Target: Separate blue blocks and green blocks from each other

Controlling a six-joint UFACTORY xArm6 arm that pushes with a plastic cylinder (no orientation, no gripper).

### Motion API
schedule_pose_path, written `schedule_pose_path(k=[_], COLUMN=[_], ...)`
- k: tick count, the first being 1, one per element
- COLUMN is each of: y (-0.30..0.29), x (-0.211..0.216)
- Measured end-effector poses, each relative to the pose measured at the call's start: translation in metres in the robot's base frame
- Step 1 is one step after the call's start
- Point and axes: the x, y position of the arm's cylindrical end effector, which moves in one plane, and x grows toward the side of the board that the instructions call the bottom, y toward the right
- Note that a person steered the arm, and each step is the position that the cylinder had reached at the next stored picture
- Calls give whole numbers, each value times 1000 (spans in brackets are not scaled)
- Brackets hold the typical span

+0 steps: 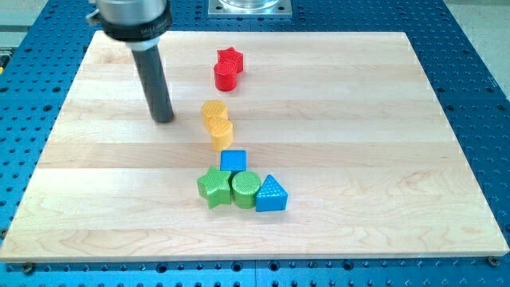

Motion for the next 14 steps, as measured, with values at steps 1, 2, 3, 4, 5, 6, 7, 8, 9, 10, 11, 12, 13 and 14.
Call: schedule_pose_path(k=[1,2,3,4,5,6,7,8,9,10,11,12,13,14], y=[26,101,174,212,214,200,199,189,186,160,119,115,115,115], x=[62,63,63,73,77,101,105,98,69,70,76,59,39,30])
